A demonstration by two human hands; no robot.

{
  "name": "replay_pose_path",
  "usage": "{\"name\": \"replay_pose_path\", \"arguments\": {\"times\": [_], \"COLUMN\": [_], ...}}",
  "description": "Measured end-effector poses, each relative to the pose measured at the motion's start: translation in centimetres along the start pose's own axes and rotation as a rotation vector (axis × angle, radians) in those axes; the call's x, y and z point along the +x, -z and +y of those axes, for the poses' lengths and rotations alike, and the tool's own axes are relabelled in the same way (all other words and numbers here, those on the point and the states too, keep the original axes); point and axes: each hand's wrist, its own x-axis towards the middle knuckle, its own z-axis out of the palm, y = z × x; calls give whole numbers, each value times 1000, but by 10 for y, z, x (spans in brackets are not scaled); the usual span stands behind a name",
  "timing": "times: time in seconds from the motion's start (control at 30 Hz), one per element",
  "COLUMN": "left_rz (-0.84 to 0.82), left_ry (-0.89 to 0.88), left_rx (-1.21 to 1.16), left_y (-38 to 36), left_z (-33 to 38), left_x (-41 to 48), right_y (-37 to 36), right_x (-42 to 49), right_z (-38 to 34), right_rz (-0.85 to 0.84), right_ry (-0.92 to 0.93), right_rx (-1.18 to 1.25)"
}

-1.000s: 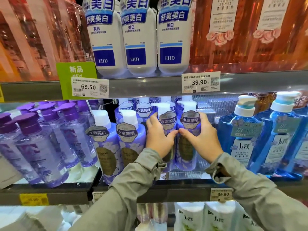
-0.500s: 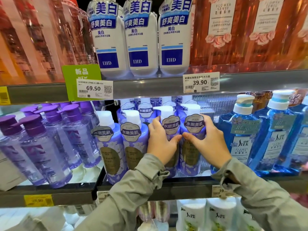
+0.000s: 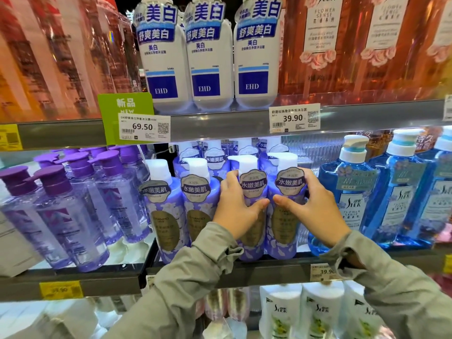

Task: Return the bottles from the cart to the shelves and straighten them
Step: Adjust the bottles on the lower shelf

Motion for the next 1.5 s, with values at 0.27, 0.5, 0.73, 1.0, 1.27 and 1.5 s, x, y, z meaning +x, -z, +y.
{"name": "replay_pose_path", "arguments": {"times": [0.27,0.5,0.73,1.0,1.27,1.5], "left_rz": [-91,-80,75,122,138,172], "left_ry": [-18,-28,-96,-76,-37,4], "left_rx": [-27,-8,-59,-146,-127,-79], "left_y": [4,25,59,80,131,196], "left_z": [-6,-14,-4,-13,-35,-62], "left_x": [-27,-49,-46,-51,-72,-100], "right_y": [-7,-12,-13,-26,-77,-137], "right_x": [-11,-26,-32,-44,-54,-70], "right_z": [3,-7,-33,-55,-91,-135], "right_rz": [78,213,326,320,187,86], "right_ry": [7,73,150,259,231,218], "right_rx": [74,31,-5,-18,124,230]}}
